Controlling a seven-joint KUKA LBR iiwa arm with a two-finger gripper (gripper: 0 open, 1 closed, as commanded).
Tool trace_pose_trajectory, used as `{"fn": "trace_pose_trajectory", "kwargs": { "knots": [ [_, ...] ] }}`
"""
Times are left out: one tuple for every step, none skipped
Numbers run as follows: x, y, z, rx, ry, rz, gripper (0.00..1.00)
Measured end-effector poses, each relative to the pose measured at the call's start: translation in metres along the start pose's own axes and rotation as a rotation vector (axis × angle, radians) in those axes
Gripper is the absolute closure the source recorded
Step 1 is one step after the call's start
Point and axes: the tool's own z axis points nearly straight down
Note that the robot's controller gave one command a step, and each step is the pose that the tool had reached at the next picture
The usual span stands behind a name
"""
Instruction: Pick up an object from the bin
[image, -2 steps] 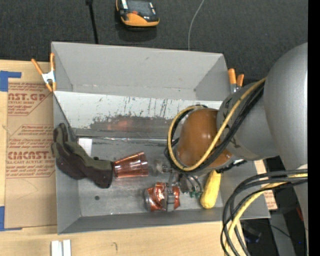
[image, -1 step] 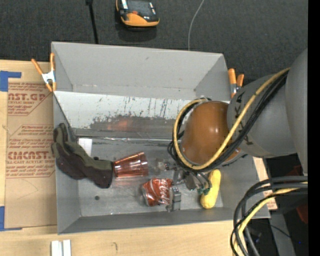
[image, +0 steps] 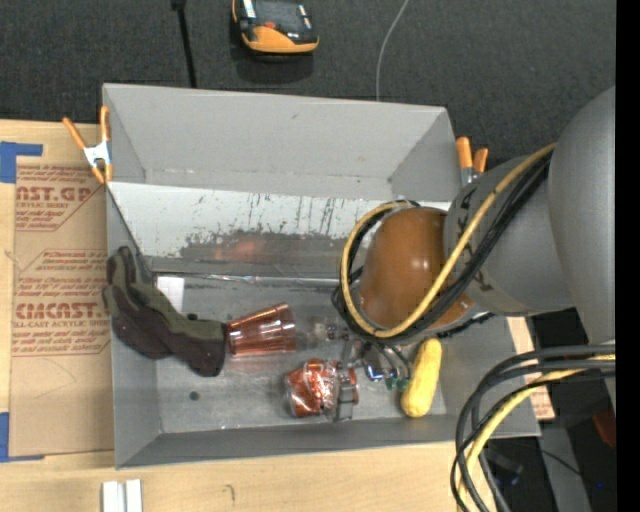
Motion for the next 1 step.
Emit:
{"fn": "trace_pose_trajectory", "kwargs": {
  "knots": [
    [0.0085, 0.0197, 0.0261, 0.0, -0.004, 0.023, 0.0]
  ]
}}
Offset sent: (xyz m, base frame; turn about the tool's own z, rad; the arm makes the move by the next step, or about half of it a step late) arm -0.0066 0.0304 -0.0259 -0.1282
